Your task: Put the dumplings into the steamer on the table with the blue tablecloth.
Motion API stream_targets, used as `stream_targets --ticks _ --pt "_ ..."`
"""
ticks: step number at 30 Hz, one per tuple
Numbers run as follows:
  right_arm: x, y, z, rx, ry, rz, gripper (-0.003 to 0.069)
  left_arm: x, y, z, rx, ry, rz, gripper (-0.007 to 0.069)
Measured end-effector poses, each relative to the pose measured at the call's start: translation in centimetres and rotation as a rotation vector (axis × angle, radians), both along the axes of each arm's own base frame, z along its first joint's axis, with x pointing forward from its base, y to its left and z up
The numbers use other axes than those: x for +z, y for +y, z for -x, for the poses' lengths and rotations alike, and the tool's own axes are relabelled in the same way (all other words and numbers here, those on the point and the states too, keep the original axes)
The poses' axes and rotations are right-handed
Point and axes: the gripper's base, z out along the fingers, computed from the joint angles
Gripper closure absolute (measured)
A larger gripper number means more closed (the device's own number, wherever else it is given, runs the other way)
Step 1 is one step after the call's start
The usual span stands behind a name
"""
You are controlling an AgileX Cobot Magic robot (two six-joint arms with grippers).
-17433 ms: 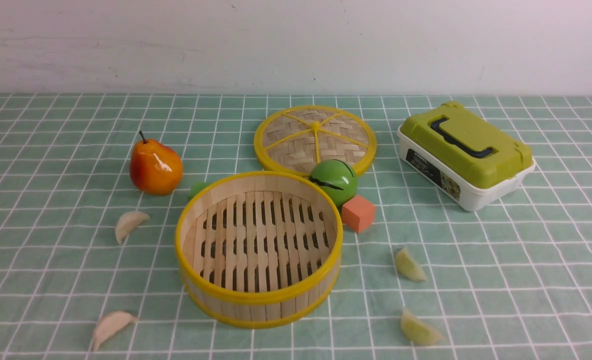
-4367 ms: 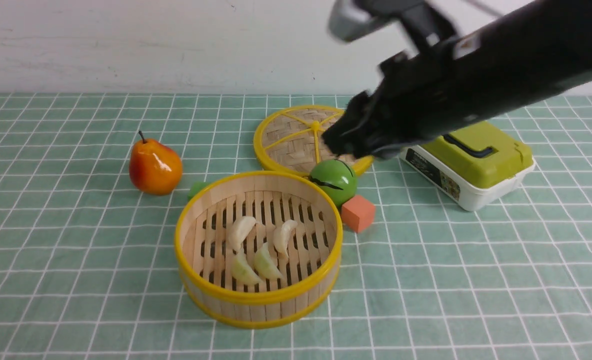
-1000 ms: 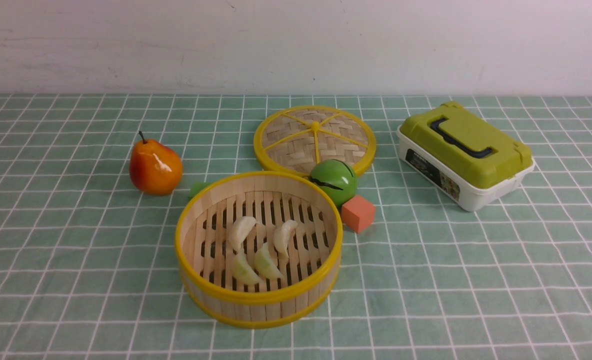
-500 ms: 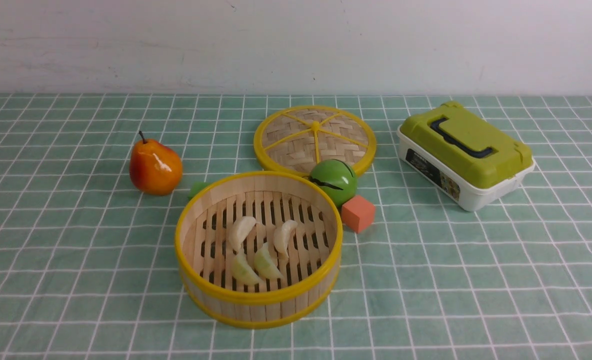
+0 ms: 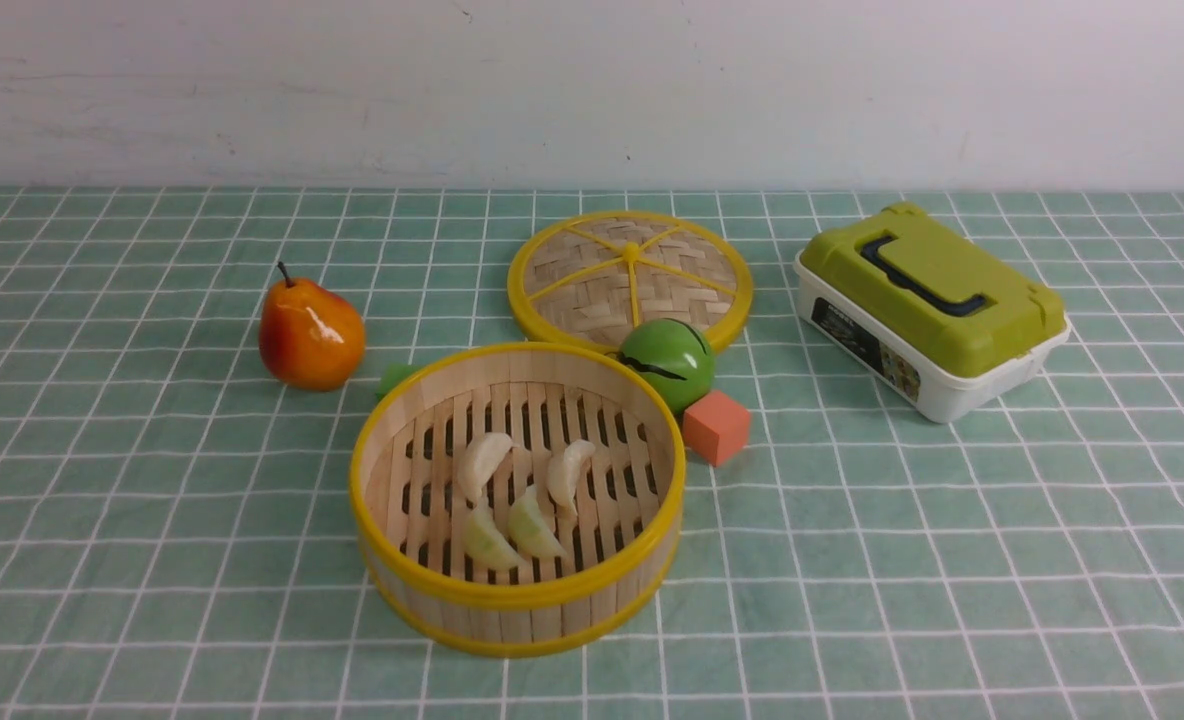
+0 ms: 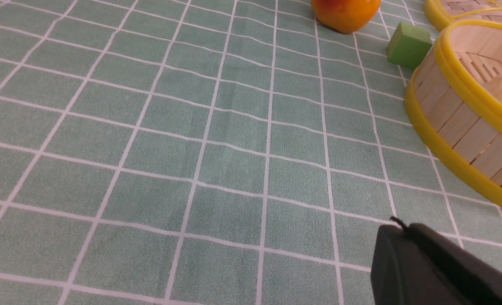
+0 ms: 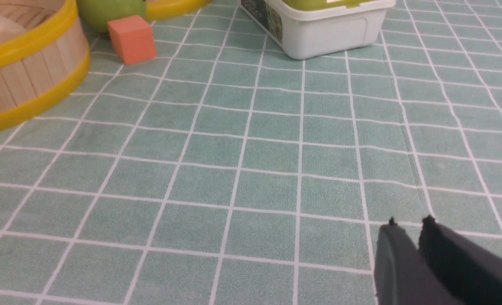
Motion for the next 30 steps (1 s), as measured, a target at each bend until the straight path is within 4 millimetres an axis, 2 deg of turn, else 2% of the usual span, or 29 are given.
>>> stream_targets --ticks 30 --pt "0.0 0.0 0.0 0.0 0.0 0.0 0.0529 0.0 0.0 0.0 0.0 0.0 0.001 0.0635"
